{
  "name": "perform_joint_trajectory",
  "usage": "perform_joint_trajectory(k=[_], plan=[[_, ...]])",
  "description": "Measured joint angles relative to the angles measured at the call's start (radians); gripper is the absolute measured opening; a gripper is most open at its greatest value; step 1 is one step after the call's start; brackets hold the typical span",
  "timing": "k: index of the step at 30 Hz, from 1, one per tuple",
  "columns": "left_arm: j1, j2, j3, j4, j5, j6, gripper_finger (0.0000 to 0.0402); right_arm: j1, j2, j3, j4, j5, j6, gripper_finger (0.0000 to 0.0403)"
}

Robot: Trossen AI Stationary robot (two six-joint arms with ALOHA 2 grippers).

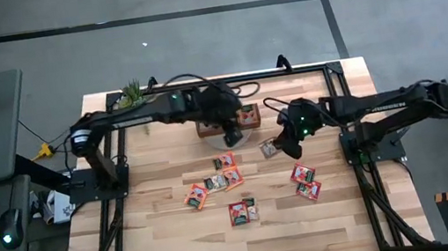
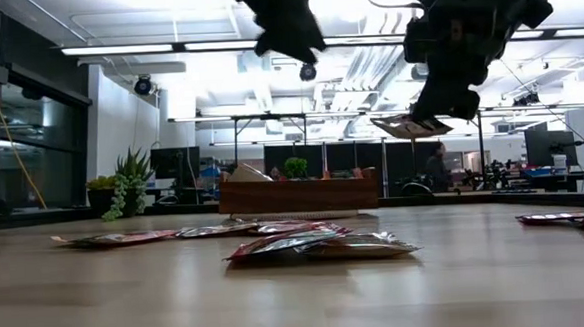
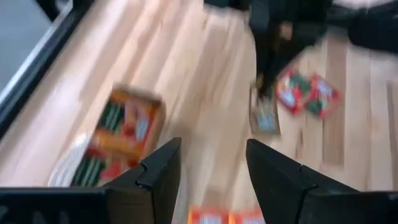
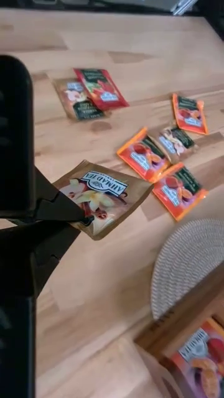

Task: Pick & Place Tea
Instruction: Put the brown tea bag in the left section of the wooden organizer

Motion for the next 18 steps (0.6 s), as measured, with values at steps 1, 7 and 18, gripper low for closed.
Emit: perform_joint_trajectory(k=[1, 7, 18], plan=[[0.0, -0.011, 0.0, -0.003, -0.014, 0.0, 0.0177, -0.007, 0.0, 0.0, 0.0, -0.001, -0.013, 0.0], [-0.002, -0.082, 0.002, -0.041, -0.101, -0.002, 0.0177, -0.04, 0.0, 0.0, 0.001, -0.009, -0.057, 0.0], [-0.002, -0.29, -0.27, 0.059, -0.157, -0.027, 0.0177, -0.074, -0.008, 0.005, 0.174, 0.002, -0.075, 0.0]])
